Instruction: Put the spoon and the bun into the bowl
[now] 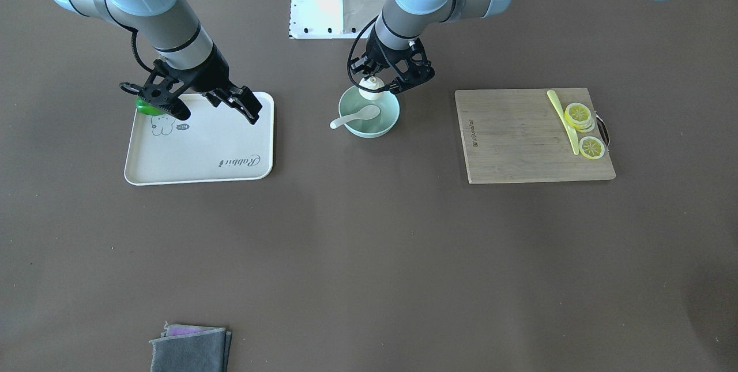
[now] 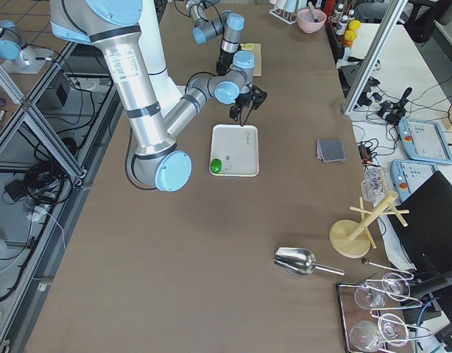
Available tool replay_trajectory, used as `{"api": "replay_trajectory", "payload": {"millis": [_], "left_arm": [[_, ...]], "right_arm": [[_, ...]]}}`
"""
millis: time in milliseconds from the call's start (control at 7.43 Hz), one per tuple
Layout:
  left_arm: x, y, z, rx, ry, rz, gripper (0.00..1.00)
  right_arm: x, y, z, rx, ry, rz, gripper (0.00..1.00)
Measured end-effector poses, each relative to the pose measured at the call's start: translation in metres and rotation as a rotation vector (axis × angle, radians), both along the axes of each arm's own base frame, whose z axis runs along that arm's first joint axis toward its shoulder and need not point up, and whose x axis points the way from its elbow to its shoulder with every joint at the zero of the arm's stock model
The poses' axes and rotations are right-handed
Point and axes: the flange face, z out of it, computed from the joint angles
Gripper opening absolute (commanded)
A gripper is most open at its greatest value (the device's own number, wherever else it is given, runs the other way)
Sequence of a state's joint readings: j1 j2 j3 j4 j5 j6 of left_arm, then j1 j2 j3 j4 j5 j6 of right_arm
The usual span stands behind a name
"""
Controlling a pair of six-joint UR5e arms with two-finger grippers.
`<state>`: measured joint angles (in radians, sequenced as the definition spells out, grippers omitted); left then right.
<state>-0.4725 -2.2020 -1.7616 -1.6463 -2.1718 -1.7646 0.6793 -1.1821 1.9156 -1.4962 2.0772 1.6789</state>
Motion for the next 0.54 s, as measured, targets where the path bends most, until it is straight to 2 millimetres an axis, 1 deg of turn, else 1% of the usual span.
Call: {"api": "replay_trajectory", "payload": {"millis": [135,269,404,538], "left_arm": [[-0.001,-0.002,0.007,0.016,-0.009,0.003,0.98],[-0.009,-0.011,0.02,0.063,-0.017,0.015,0.98],[-0.025,-0.029,0.038,0.125,-0.026,0.029,0.98],[-0.047,-0.05,0.061,0.197,-0.039,0.047,0.98]], "right_arm": [[0.003,-0.002,0.004,0.008,0.005,-0.004,1.0],[0.009,-0.005,0.01,0.025,0.014,-0.013,1.0],[0.019,-0.01,0.02,0.05,0.025,-0.033,1.0],[0.035,-0.017,0.036,0.077,0.035,-0.068,1.0]]}}
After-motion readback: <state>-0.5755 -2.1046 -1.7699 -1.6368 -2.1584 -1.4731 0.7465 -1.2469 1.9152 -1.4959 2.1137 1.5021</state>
